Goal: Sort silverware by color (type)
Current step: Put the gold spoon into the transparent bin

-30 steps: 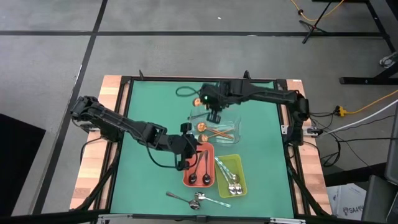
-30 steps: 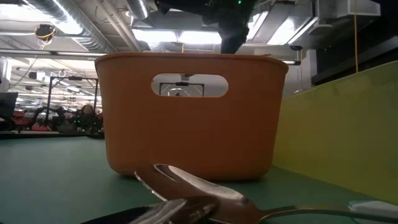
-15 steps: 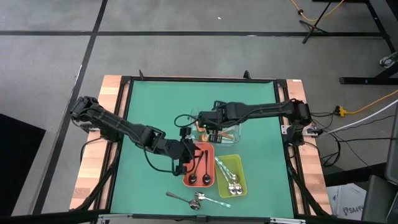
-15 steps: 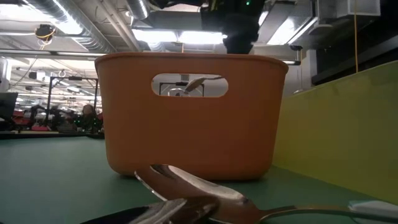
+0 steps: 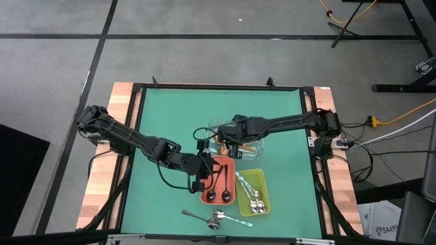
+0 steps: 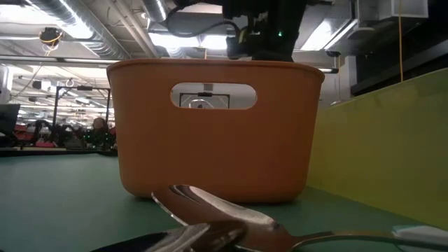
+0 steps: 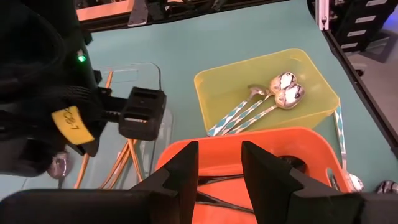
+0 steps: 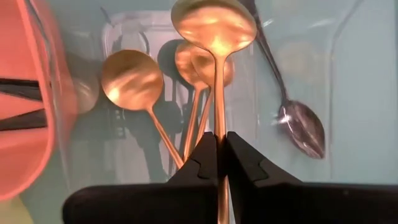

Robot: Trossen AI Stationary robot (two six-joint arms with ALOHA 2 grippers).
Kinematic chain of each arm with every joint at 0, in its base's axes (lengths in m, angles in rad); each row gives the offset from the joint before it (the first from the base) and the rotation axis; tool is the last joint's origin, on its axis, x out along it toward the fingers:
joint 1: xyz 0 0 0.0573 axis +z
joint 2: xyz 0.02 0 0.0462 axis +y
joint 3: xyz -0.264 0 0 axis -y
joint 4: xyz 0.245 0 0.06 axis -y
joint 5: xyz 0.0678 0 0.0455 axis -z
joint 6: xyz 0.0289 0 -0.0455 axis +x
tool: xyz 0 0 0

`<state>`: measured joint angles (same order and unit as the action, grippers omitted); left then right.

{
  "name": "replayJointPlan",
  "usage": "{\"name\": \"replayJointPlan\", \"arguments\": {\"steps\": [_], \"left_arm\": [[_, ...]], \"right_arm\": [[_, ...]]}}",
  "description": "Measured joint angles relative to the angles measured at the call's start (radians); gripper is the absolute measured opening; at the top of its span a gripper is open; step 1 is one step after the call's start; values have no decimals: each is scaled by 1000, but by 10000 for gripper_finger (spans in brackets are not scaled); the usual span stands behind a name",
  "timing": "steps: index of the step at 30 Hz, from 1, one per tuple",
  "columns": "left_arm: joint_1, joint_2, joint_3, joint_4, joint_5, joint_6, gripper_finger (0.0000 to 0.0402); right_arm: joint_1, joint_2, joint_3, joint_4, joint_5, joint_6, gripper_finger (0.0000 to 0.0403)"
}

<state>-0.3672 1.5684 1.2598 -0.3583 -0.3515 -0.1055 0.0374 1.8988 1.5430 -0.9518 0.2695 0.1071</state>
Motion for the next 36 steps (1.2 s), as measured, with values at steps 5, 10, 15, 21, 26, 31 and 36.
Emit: {"name": "replayJointPlan", "arguments": {"steps": [5, 10, 15, 21, 26, 31, 36], "left_arm": [[0, 0, 0, 0, -3, 0, 116], [0, 0, 0, 0, -4, 0, 116], [0, 0, 0, 0, -4, 0, 116], [0, 0, 0, 0, -3, 1, 116], [0, 0, 0, 0, -3, 1, 116], [0, 0, 0, 0, -3, 1, 116], [0, 0, 0, 0, -3, 1, 116]], "right_arm": [[-1, 0, -54, 63, 0, -42, 1], [-18, 0, -107, 111, -32, -59, 1], [-43, 0, -157, 163, -69, -60, 1], [-67, 0, -199, 207, -87, -60, 1], [-73, 0, -211, 211, -85, -60, 11], [-71, 0, -211, 226, -80, -60, 22], [-71, 0, -211, 230, -80, -60, 23]]}}
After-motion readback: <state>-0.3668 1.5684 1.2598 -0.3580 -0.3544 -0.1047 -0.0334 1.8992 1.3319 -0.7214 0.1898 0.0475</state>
